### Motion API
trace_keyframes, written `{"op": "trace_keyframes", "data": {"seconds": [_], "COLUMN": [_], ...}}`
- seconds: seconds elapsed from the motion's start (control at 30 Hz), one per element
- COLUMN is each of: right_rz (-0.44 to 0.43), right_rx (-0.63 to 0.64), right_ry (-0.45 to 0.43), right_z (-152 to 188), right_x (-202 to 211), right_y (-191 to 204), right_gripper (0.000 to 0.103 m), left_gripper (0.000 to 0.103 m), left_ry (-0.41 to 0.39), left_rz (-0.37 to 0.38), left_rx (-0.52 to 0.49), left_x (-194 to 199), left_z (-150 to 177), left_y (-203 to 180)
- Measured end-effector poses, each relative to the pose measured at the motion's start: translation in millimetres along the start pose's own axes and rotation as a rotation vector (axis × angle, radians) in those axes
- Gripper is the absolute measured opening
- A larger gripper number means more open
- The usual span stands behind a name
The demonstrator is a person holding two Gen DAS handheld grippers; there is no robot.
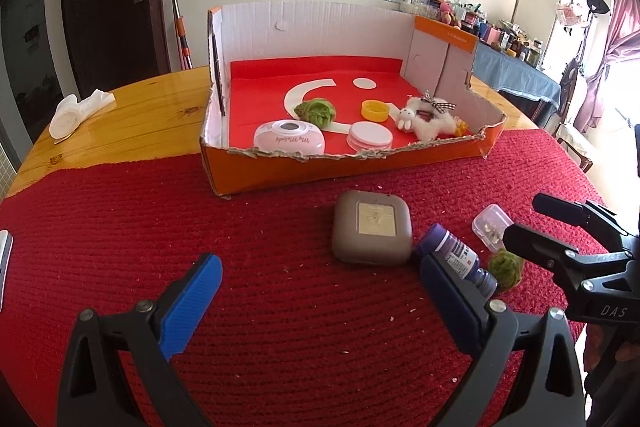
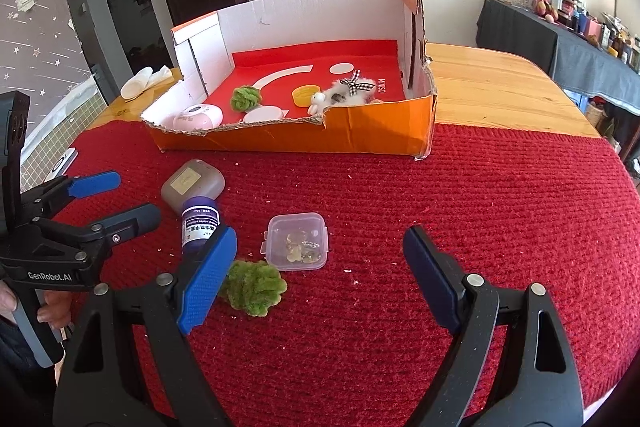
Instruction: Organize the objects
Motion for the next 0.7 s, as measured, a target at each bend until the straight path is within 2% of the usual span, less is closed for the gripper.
{"op": "trace_keyframes", "data": {"seconds": [0.17,0.7], "right_rz": [-0.021,-0.007], "right_rx": [0.006,-0.016], "right_ry": [0.007,0.017], "right_z": [4,4], "right_x": [2,-1], "right_y": [3,-9], "right_gripper": [0.086,0.086], "left_gripper": [0.101,0.101], "left_ry": [0.013,0.056], "left_rz": [-0.002,0.021], "left_rx": [-0.026,-0.169], "left_x": [-6,-22], "left_z": [-2,-31], "left_y": [0,-8]}}
Point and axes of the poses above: each gripper's, at about its wrist camera, not at the fingertips, and x roughly against the way its jaws point, y to its left, z to its underside, the point moved 7 cm from there along -x, roughly the way its jaws point, and after that the axes turned 13 degrees about -x, right-handed, at the moved point
